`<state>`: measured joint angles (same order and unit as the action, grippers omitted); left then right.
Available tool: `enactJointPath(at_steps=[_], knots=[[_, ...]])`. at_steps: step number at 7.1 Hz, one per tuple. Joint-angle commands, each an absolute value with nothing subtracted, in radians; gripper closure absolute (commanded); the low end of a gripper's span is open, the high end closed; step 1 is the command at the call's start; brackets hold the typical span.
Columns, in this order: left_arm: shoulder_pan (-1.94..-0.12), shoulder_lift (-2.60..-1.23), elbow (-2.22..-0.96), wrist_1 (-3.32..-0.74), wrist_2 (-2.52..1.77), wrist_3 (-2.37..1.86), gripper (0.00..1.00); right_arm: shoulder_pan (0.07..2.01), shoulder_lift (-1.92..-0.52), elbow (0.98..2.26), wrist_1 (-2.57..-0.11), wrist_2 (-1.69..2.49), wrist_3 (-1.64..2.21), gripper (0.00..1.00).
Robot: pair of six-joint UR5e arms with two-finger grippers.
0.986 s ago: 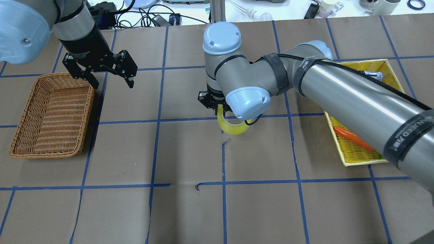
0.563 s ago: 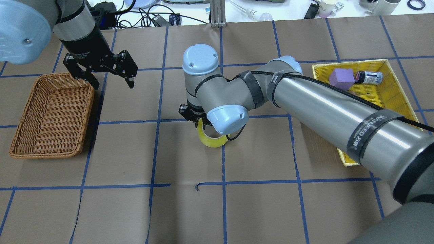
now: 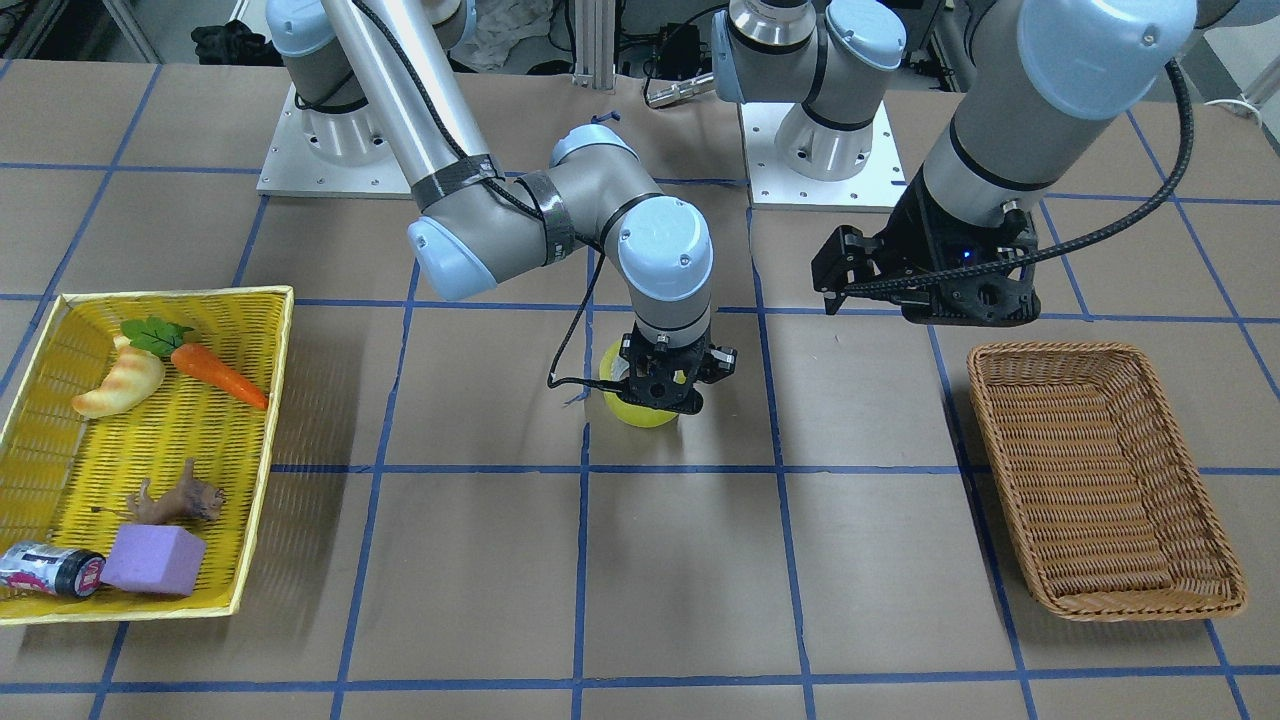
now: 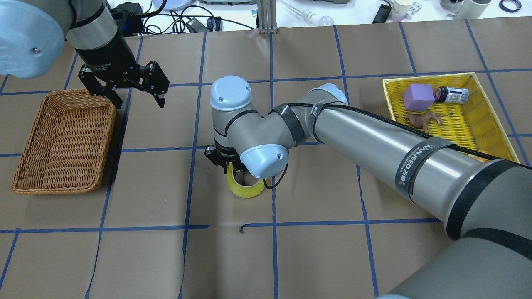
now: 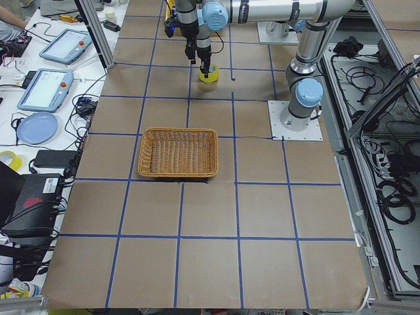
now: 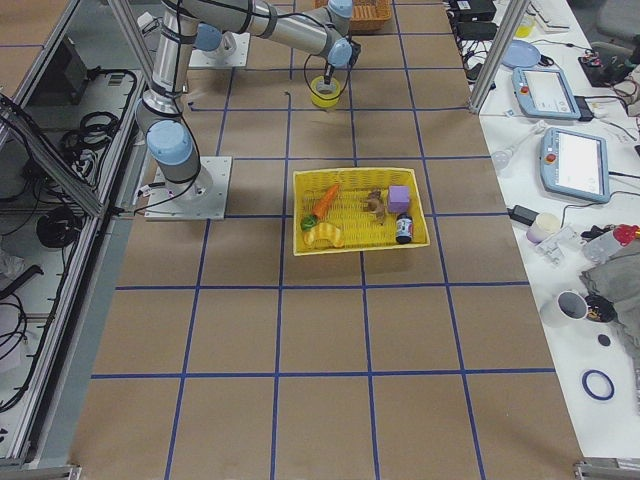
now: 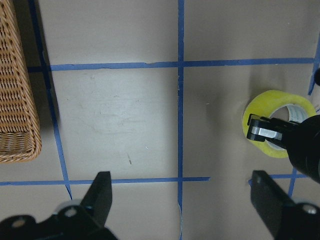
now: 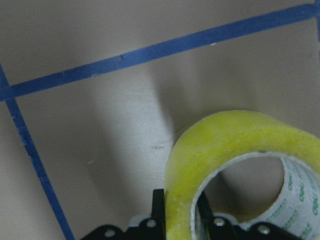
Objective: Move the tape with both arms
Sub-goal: 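Carry the tape roll toward the table center and set it down with the right gripper, then withdraw the open right gripper while the left gripper reaches toward the tape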
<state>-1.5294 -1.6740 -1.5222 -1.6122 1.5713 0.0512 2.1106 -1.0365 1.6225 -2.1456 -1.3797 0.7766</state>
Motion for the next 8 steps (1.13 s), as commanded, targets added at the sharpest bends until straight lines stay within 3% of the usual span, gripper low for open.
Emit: enactJointPath(at_steps=[1,4,8], knots=[[-1.531,-1.674,-1.52,-1.611,1.569,0.051,0.0,2.103,-1.076,1.612,-2.141,-1.391,0.769,0.0],[-1.534,-1.669,-1.519,-1.609,1.563,0.049,0.0,1.892,-1.259,1.618,-2.011,-1.419,0.63,0.0],[-1.622,-1.664,-1.534,-1.614,1.514,-0.019,0.0,1.568,-1.369,1.62,-1.826,-1.53,0.202,0.0]])
